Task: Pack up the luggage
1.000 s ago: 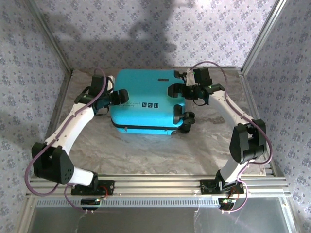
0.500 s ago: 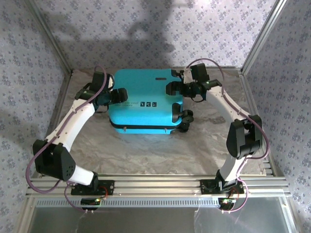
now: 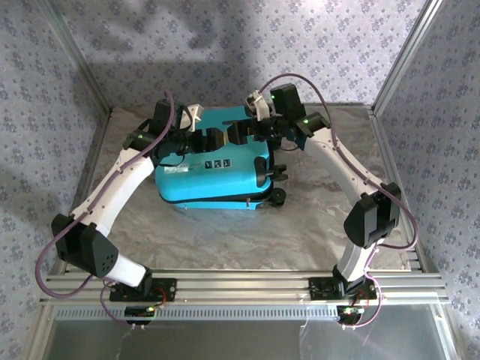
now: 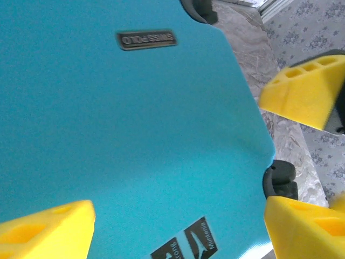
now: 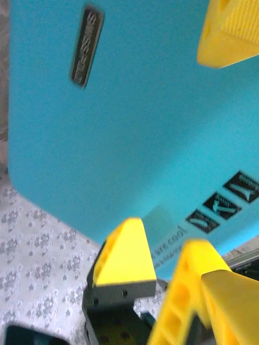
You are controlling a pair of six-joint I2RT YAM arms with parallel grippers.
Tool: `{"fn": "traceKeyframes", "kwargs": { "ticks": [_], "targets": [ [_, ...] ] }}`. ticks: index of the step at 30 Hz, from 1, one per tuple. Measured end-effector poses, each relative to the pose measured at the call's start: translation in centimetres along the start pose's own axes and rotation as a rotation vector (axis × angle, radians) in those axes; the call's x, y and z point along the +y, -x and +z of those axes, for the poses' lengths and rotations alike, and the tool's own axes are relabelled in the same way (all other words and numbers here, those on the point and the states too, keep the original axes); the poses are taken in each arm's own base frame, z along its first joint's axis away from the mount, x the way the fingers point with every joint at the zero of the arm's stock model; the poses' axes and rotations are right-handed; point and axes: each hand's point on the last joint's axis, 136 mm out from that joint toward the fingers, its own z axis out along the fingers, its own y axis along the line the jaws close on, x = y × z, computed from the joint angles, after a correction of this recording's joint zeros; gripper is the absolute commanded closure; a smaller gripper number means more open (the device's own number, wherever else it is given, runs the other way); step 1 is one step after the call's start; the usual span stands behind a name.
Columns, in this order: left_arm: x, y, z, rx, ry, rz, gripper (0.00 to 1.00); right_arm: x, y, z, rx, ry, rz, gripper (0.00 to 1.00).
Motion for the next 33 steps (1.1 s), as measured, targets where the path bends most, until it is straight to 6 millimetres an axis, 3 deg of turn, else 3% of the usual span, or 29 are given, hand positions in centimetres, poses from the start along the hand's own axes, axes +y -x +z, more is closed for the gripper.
{"fn": "traceKeyframes", "kwargs": {
  "ticks": [2, 5, 10, 14, 17, 19, 22, 26, 30, 33],
  "targets": [
    [0.3, -0.2, 0.0, 0.005, 0.015, -0.004, 0.18, -0.2, 0.3, -0.6, -0.021, -0.013, -0.006, 0.05],
    [1.0, -0.4, -0.6, 0.002, 0.062, -0.004, 0.18, -2.1, -0.3, -2.1, -0.053, -0.075, 0.007, 0.09],
    [1.4, -0.1, -4.7, -0.075, 0.142, 0.015, 0.17, -4.0, -4.2, -5.4, -0.086, -0.232, 0.014, 0.19],
    [0.7, -0.3, -9.2, -0.185, 0.155, 0.039, 0.17, -1.6, -7.9, -7.9, -0.129, -0.315, -0.065, 0.25],
    [0.4, -1.8, -10.7, -0.216, 0.157, 0.057, 0.18, 1.0, -11.2, -9.1, -0.166, -0.330, -0.136, 0.29],
    [0.5, -3.2, -10.6, -0.211, 0.165, 0.065, 0.18, 2.1, -13.6, -9.3, -0.187, -0.335, -0.168, 0.32],
    [1.6, -5.4, -9.4, -0.184, 0.192, 0.067, 0.18, 2.4, -17.7, -7.8, -0.168, -0.358, -0.194, 0.35],
    [4.2, -7.5, -8.1, -0.159, 0.280, 0.047, 0.18, 1.3, -21.6, -4.0, -0.098, -0.429, -0.210, 0.39],
    [5.8, -8.6, -8.0, -0.165, 0.337, 0.030, 0.18, -0.6, -24.0, -0.6, -0.051, -0.515, -0.186, 0.43],
    [6.0, -8.6, -8.5, -0.185, 0.343, 0.027, 0.18, -1.2, -24.1, 0.5, -0.076, -0.551, -0.153, 0.42]
  ]
}}
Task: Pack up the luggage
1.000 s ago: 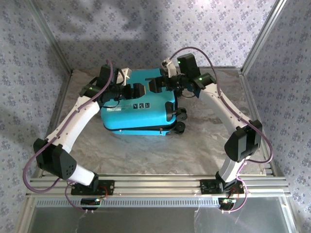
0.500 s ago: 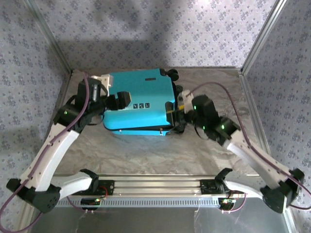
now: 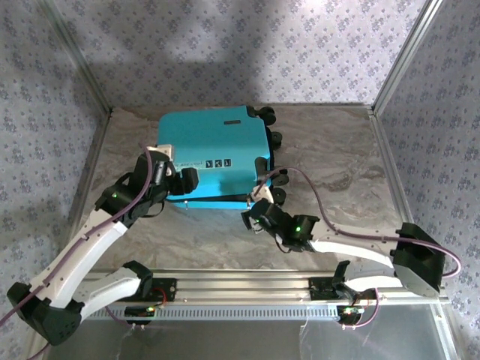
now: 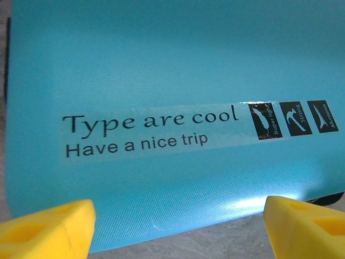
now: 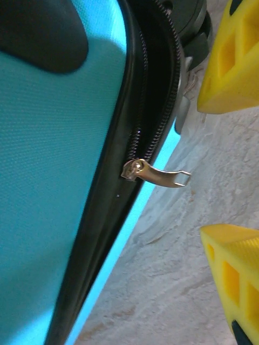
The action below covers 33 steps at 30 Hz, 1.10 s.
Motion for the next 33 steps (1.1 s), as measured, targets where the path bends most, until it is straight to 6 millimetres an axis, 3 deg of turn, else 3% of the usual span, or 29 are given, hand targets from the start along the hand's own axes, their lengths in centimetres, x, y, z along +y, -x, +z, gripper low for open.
{"fn": "traceKeyframes", "kwargs": {
  "ticks": [13, 25, 28, 32, 33],
  "targets": [
    [-0.2, 0.5, -0.3, -0.028, -0.011, -0.005, 0.18, -0.3, -0.4, 2.2, -0.005, -0.058, 0.106, 0.44],
    [-0.3, 0.6, -0.1, -0.029, -0.016, -0.005, 0.18, -0.7, -1.0, 4.5, 0.029, -0.051, 0.161, 0.54],
    [-0.4, 0.6, -0.2, -0.027, -0.019, -0.005, 0.18, -0.6, -1.0, 4.7, 0.032, -0.042, 0.168, 0.64],
    [-0.4, 0.6, -0.1, -0.027, -0.020, -0.006, 0.18, -0.3, -0.7, 4.8, 0.023, -0.021, 0.185, 0.96],
    [-0.4, 0.5, -0.1, -0.026, -0.021, -0.006, 0.18, -0.1, -0.5, 4.8, 0.017, -0.010, 0.191, 1.00]
  ]
}}
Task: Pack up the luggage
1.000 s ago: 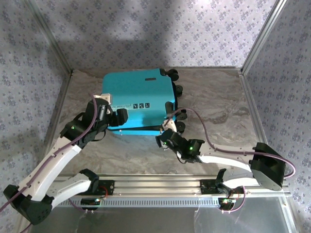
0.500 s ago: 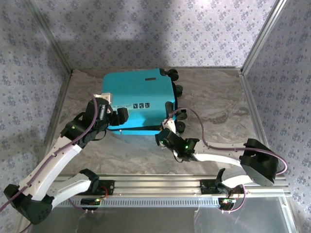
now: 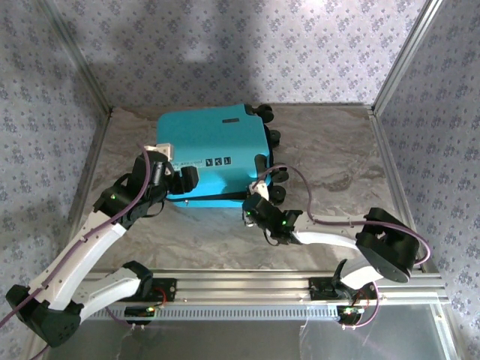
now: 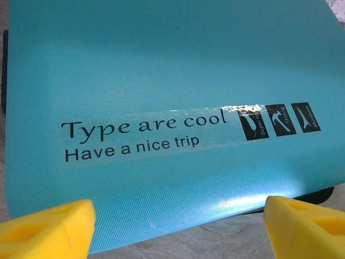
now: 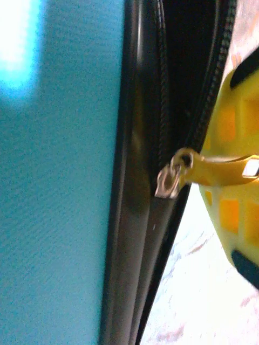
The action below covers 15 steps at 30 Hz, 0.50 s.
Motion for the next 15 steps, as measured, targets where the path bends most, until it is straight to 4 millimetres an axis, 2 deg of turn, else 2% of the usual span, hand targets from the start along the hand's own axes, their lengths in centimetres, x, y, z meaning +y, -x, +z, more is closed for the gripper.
{"fn": "traceKeyframes", "kwargs": {
  "ticks": [9, 12, 15],
  "targets": [
    [1.0, -0.9, 1.0, 0.004, 0.041, -0.005, 0.18, -0.4, 0.0, -0.2, 0.001, 0.017, -0.012, 1.00],
    [1.9, -1.3, 1.7, 0.006, 0.075, -0.012, 0.19, -1.4, 0.1, -0.6, -0.001, 0.012, 0.003, 1.00],
    [2.3, -0.7, 2.5, -0.002, 0.078, -0.043, 0.20, -3.3, 0.3, -1.2, -0.015, 0.019, 0.045, 1.00]
  ]
}}
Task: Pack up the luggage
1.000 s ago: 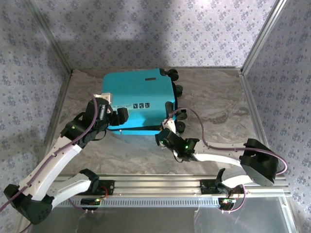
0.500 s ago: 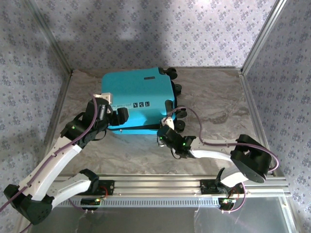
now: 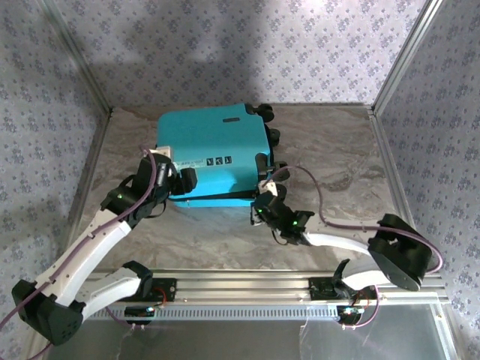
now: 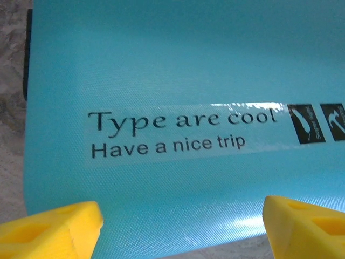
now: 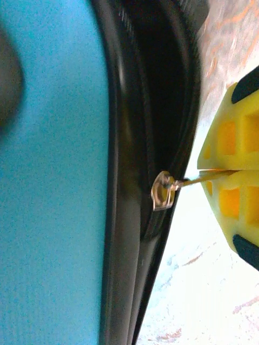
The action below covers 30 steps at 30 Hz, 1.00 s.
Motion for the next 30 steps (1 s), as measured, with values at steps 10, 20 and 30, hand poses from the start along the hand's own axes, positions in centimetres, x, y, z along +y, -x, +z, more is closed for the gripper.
{"fn": "traceKeyframes", "kwargs": {
  "ticks": [10, 20, 30],
  "targets": [
    [0.5, 2.2, 2.1, -0.040, 0.000, -0.051, 0.21, -4.0, 1.1, -1.4, -0.033, 0.006, 0.054, 1.00],
    [1.5, 2.9, 2.3, -0.023, 0.057, 0.013, 0.21, -5.7, 1.4, -1.1, -0.014, 0.085, -0.023, 1.00],
    [-6.9, 4.0, -1.4, -0.058, -0.194, 0.202, 0.21, -5.7, 1.3, -1.5, -0.041, 0.174, -0.039, 1.00]
  ]
}}
